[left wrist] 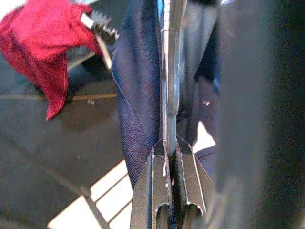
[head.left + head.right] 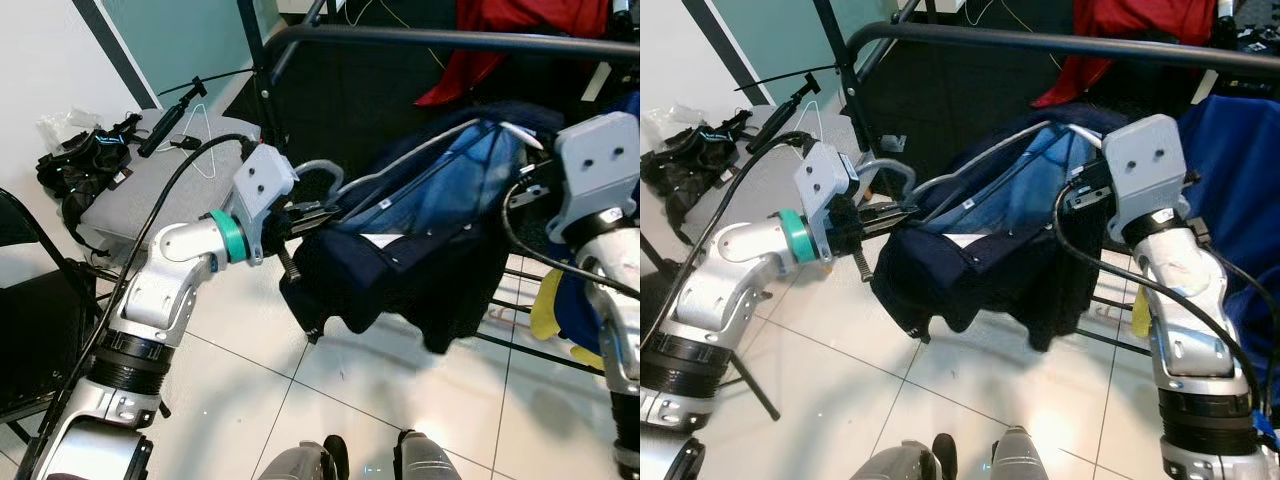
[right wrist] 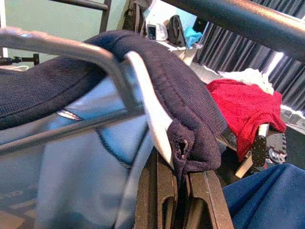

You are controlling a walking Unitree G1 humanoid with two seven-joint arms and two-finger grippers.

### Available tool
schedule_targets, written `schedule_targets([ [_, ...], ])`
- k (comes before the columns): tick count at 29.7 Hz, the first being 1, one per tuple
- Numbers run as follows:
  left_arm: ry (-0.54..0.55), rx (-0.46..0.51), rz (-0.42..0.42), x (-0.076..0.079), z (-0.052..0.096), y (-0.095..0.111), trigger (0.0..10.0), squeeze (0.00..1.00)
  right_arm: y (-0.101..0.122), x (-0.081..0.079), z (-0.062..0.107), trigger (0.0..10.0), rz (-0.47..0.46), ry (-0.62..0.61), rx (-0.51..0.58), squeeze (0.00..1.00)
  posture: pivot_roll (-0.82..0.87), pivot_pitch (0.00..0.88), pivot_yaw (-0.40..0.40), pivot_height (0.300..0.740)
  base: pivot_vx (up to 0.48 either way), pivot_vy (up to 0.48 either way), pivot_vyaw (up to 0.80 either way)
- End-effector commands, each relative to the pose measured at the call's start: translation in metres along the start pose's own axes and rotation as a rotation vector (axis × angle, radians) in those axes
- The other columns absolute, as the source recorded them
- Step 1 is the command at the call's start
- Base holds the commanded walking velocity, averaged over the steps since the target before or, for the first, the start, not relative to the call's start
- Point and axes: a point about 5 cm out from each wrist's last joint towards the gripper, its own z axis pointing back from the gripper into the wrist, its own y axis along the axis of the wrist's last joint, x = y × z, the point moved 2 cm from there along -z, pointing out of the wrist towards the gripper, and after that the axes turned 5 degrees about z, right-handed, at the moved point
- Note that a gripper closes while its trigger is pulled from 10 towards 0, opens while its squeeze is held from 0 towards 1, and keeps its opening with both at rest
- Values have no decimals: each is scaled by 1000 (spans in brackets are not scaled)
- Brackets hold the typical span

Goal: Hang hanger

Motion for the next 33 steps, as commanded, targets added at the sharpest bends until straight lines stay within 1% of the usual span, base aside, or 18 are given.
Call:
schedule_targets([
  [1,-52,3,-32,8,3,1,10000,0,-4,-4,0,0,-2,1,-13,0,-203,95,198,740,0,0,0],
  [2,-134,-29,-111,20,6,-3,10000,0,-6,3,-2,0,4,-29,-23,0,-202,95,196,740,0,0,0],
  [3,-187,-55,-148,28,11,-7,10000,0,-7,12,-4,0,11,-61,-28,0,-203,97,196,740,0,0,0],
  [5,-192,-68,-142,27,14,-9,10000,0,-7,20,-5,0,17,-87,-32,0,-202,98,195,740,0,0,0],
  [8,-106,-23,-17,11,19,-1,10000,0,-9,34,-5,0,25,-134,-46,0,-201,102,190,740,0,0,0],
  [14,-125,-31,-24,10,26,1,10000,0,-13,39,-4,0,24,-152,-62,0,-203,109,187,740,0,0,0],
  [17,-130,39,65,8,28,16,10000,0,-17,33,-2,0,12,-147,-76,0,-201,110,186,740,0,0,0],
  [20,-131,51,76,8,28,19,10000,0,-18,32,-2,0,10,-145,-76,0,-201,110,186,740,0,0,0],
  [22,-85,163,209,7,15,32,10000,0,-14,10,-4,0,-34,-81,-54,0,-205,112,187,740,0,0,0],
  [23,-85,163,209,7,15,32,10000,0,-14,10,-4,0,-34,-81,-54,0,-205,112,187,740,0,0,0],
  [24,-68,197,265,7,9,36,10000,0,-12,1,-5,0,-53,-52,-43,0,-206,112,187,740,0,0,0],
  [26,-68,197,265,7,9,36,10000,0,-12,1,-5,0,-53,-52,-43,0,-206,112,187,740,0,0,0],
  [27,-47,219,317,10,2,35,10000,0,-7,-14,-5,0,-100,-13,-20,0,-209,112,187,740,0,0,0],
  [28,-47,219,317,10,2,35,10000,0,-7,-14,-5,0,-100,-13,-20,0,-209,112,187,740,0,0,0],
  [29,-29,221,360,14,-5,32,10000,0,-1,-26,-5,0,-146,21,10,0,-207,112,184,740,0,0,0],
  [30,-29,221,360,14,-5,32,10000,0,-1,-26,-5,0,-146,21,10,0,-207,112,184,740,0,0,0],
  [32,53,222,477,21,-20,23,10000,0,11,-62,-3,0,-226,134,60,0,-211,113,185,740,0,0,0],
  [33,53,222,477,21,-20,23,10000,0,11,-62,-3,0,-226,134,60,0,-211,113,185,740,0,0,0],
])
